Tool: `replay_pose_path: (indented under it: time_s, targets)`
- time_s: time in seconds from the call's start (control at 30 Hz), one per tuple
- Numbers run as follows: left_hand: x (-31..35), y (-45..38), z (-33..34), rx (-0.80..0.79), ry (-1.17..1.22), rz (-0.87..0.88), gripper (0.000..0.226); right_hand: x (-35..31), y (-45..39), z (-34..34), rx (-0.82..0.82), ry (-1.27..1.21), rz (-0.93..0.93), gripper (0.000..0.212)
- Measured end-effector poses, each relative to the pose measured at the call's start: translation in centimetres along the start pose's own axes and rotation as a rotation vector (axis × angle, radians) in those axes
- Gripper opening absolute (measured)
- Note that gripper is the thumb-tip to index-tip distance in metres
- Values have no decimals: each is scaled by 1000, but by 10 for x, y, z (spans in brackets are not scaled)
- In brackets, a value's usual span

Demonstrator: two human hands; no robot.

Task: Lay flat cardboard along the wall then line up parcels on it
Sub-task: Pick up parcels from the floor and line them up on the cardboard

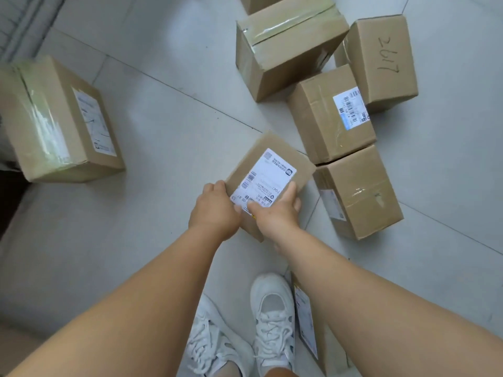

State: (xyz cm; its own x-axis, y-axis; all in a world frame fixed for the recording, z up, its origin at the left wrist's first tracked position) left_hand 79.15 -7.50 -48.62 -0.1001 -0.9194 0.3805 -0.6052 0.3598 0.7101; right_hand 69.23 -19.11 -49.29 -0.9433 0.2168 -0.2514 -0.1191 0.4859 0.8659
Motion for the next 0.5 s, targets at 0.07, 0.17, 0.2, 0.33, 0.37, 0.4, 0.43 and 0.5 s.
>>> replay_pose_path:
  time_s: [0.07, 0.17, 0.2, 0.33, 0.37, 0.4, 0.43, 0.5]
  targets:
    - [-20, -3, -13, 8, 15, -22, 40, -34, -3, 12, -19, 64, -129, 93]
    - [-48, -5, -56, 163, -99, 0, 63, -68, -5, 27, -20, 177, -220, 96]
    - [-58, -4, -76, 249, -134, -15, 70, -76, -4, 31, -7, 235, -251, 97]
    - [-111, 1, -139, 426, -150, -203, 89, -89, 6, 54, 11, 453, -334, 97]
    - [-121, 0, -148, 438, -132, -252, 94, -90, 8, 57, 11, 486, -344, 97]
    - [-133, 0, -159, 463, -105, -304, 98, -95, 10, 62, 8, 510, -365, 98]
    - [-145, -1, -168, 487, -73, -359, 102, -100, 12, 68, 6, 535, -384, 98]
    - [-165, -4, -181, 512, 2, -470, 110, -108, 14, 76, 18, 594, -405, 98]
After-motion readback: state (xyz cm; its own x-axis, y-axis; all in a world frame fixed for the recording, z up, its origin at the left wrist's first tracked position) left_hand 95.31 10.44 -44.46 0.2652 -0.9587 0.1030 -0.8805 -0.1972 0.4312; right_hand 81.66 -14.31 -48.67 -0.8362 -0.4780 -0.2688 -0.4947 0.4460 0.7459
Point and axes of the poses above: each hand's wrist, its own y-axis away from the middle knuckle, its own z-axis out of the palm, x = y × z, the point moved 8 cm from there along -y, towards the middle knuckle, and after that the axes turned 6 degrees about z, right-handed, at the moved point
